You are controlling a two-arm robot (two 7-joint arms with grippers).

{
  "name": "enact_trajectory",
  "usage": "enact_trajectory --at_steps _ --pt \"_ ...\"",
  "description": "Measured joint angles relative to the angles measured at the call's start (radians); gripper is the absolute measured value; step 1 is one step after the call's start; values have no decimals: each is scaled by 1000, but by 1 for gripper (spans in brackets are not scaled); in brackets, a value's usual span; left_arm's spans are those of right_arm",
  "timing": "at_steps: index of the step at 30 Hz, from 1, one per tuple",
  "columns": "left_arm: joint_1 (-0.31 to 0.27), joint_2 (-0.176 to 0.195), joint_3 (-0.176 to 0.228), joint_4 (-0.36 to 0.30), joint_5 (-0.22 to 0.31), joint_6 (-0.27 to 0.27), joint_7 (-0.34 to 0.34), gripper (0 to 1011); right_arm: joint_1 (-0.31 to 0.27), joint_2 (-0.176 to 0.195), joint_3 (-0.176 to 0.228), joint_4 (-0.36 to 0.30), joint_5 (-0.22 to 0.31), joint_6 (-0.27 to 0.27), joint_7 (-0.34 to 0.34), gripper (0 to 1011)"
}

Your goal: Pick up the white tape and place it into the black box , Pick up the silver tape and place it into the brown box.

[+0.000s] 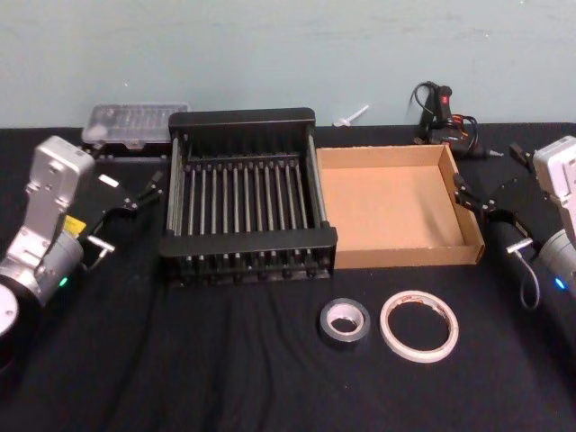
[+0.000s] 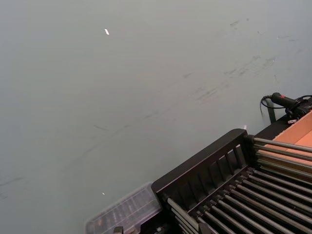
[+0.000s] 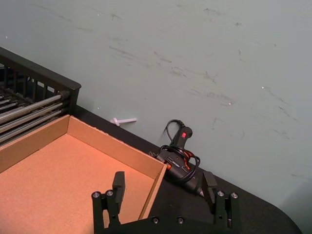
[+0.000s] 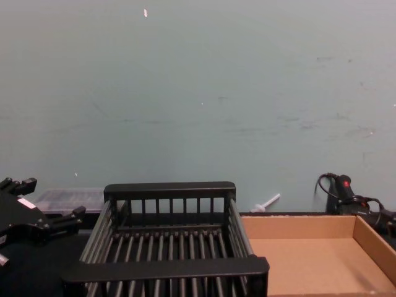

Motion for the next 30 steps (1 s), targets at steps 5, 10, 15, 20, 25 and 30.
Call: enact_trajectory --at_steps 5,10,15,20,25,30 --pt "0 0 0 0 0 0 0 1001 0 0 0 0 0 0 0 1002" --pt "0 0 0 0 0 0 0 1001 0 0 0 0 0 0 0 1002" --pt "0 0 0 0 0 0 0 1002 0 0 0 0 0 0 0 1002" --pt "0 0 0 0 0 0 0 1001 0 0 0 0 0 0 0 1003" --pt "0 0 0 0 0 0 0 1001 0 0 0 0 0 0 0 1002" --pt "0 0 0 0 0 0 0 1001 0 0 0 0 0 0 0 1002"
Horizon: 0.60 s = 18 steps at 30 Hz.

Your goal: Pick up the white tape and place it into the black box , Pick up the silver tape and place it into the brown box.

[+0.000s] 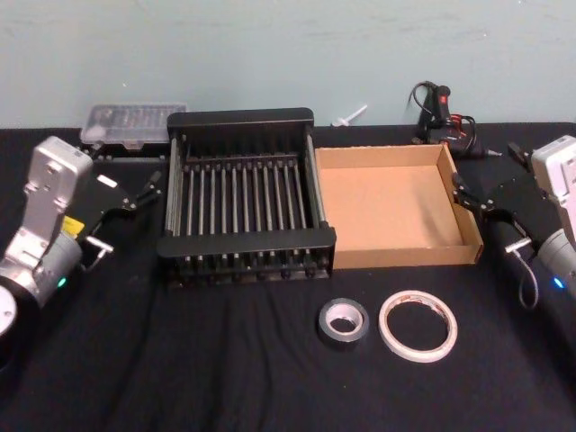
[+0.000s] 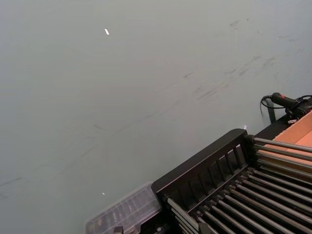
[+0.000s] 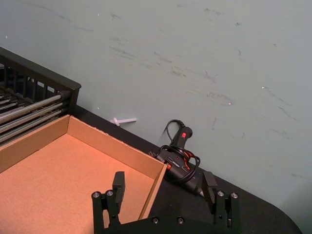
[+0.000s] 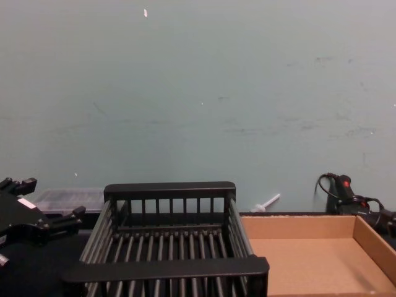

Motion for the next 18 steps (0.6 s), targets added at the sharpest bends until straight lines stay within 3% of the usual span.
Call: enact_trajectory --at_steps 18 --pt "0 0 0 0 0 0 0 1001 -6 -7 15 -3 0 -3 18 1002"
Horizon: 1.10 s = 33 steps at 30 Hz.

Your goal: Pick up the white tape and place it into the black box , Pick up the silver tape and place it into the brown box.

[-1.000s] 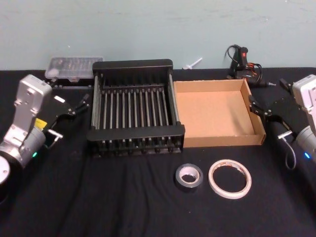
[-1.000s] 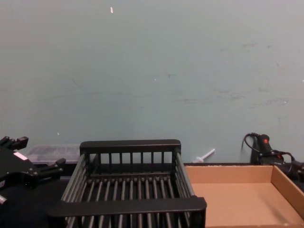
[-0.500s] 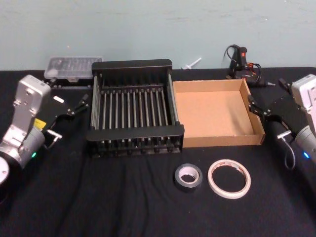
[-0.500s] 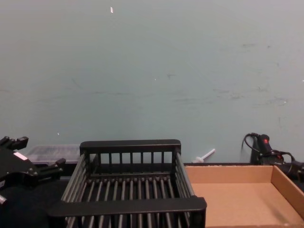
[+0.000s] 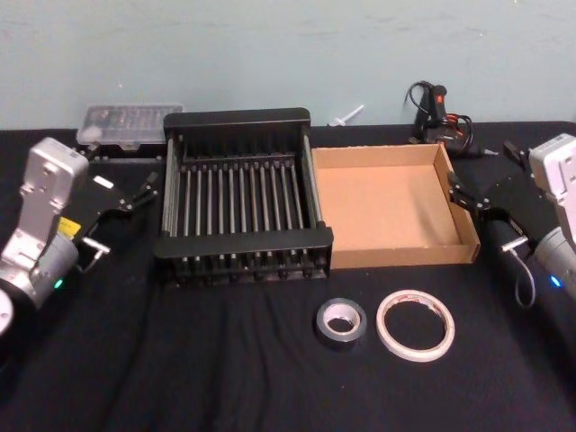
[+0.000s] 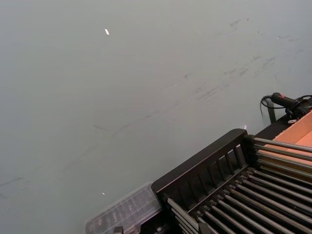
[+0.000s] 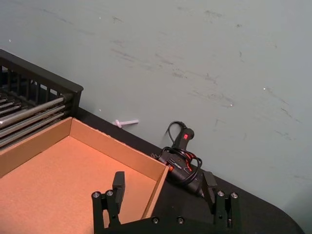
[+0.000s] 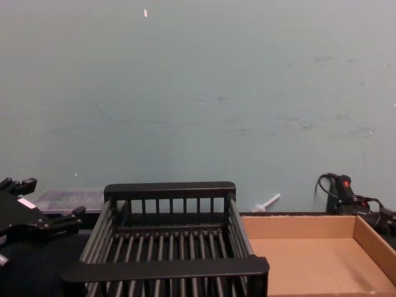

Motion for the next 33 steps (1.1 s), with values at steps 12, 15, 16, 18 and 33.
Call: enact_trajectory --at_steps 12,15,16,18,33 --pt "0 0 0 0 0 0 0 1001 -59 2 47 -67 37 21 45 1002" --pt "0 0 0 0 0 0 0 1001 -87 7 60 -98 46 30 50 1003" --pt "0 0 0 0 0 0 0 1001 -94 8 64 -107 49 32 51 1002" --pt "0 0 0 0 0 0 0 1001 -116 12 76 -134 56 38 52 1003" --pt "0 0 0 0 0 0 0 1001 -253 42 131 -305 113 140 102 1002"
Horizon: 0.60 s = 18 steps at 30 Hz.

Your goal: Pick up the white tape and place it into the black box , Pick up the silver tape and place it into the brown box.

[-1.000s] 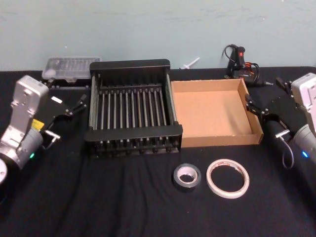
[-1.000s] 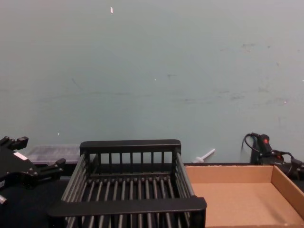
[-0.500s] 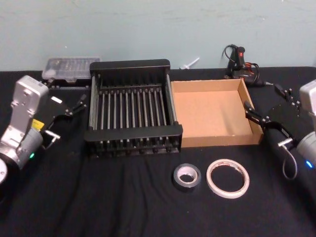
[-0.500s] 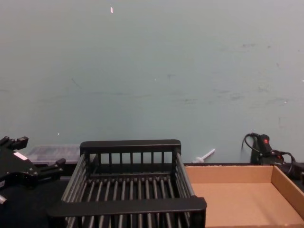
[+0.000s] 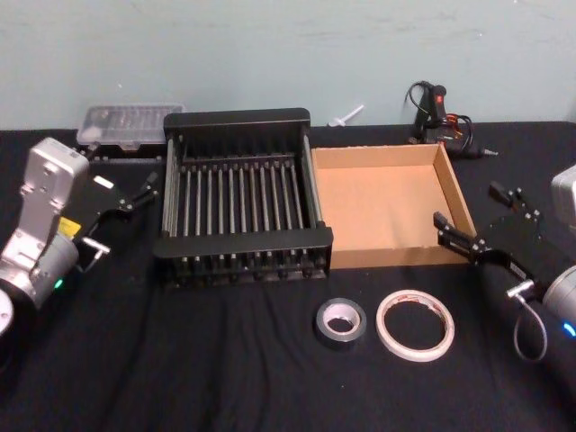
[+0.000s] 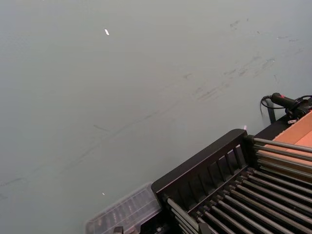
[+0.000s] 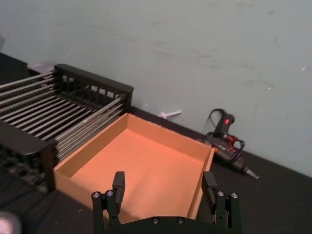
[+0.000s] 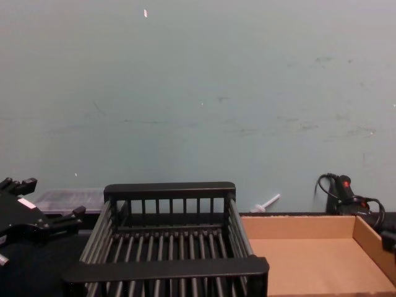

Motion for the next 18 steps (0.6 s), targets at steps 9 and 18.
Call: enact_trajectory --at_steps 9,18 --pt "0 0 0 0 0 0 0 1001 -50 17 18 -58 18 80 33 1002" --pt "0 0 0 0 0 0 0 1001 -87 21 35 -94 43 191 63 1002"
